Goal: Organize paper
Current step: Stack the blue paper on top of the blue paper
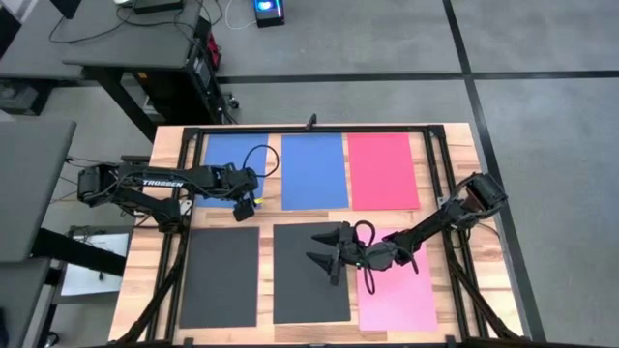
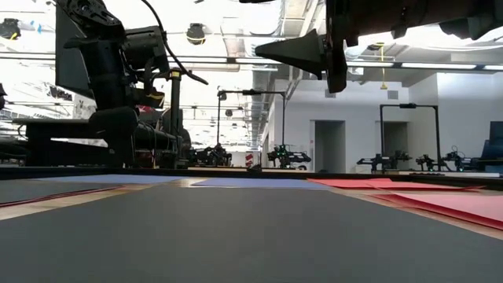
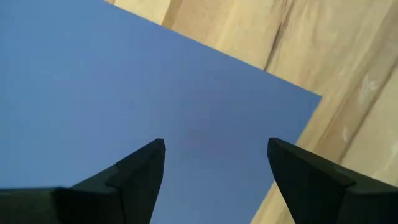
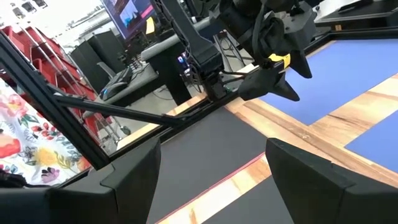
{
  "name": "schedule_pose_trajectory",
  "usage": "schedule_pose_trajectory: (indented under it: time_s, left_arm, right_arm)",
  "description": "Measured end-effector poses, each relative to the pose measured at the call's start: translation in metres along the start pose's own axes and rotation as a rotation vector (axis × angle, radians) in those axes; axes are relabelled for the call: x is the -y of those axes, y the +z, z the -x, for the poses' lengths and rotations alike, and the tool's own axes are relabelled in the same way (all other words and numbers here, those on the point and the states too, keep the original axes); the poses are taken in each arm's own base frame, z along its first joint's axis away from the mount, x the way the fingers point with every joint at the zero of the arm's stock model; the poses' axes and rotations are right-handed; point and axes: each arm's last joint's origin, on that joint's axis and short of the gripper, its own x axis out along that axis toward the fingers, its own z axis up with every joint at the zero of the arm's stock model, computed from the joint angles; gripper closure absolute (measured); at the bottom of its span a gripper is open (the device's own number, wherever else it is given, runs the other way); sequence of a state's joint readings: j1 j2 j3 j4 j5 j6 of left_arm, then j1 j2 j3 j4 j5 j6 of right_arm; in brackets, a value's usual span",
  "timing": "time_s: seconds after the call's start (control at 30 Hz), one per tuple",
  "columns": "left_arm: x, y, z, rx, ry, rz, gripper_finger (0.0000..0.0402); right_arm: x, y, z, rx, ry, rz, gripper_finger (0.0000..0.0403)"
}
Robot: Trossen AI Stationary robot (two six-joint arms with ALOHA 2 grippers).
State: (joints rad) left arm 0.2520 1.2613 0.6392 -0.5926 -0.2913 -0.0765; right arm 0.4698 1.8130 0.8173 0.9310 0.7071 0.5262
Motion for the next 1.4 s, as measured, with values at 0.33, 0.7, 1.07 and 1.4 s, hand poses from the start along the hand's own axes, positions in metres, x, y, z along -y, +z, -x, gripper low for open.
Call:
schedule_pose_trajectory:
  time_s: [0.33, 0.7, 1.07, 1.4]
  left_arm:
    - [0.0001, 0.0006, 0.0, 0.006, -0.001, 0.01, 0.0137]
    - [0.0011, 0.0007, 0.0, 0.005, -0.033, 0.016, 0.0137]
    - [0.0017, 0.0019, 0.0001, 0.017, -0.052, -0.023, 0.0137]
    - [0.0039, 0.0061, 0.0004, 0.06, -0.119, -0.04, 0.0137]
  right_arm:
    - [0.0, -0.0001, 0.0, -0.001, -0.001, 0.058, 0.0124]
    - [0.0041, 0.0015, -0.0034, -0.001, -0.017, 0.146, 0.0124]
    - [0.007, 0.0034, -0.0059, 0.004, -0.028, 0.2, 0.0124]
    - [0.005, 0.007, -0.0059, 0.036, -0.013, 0.17, 0.0124]
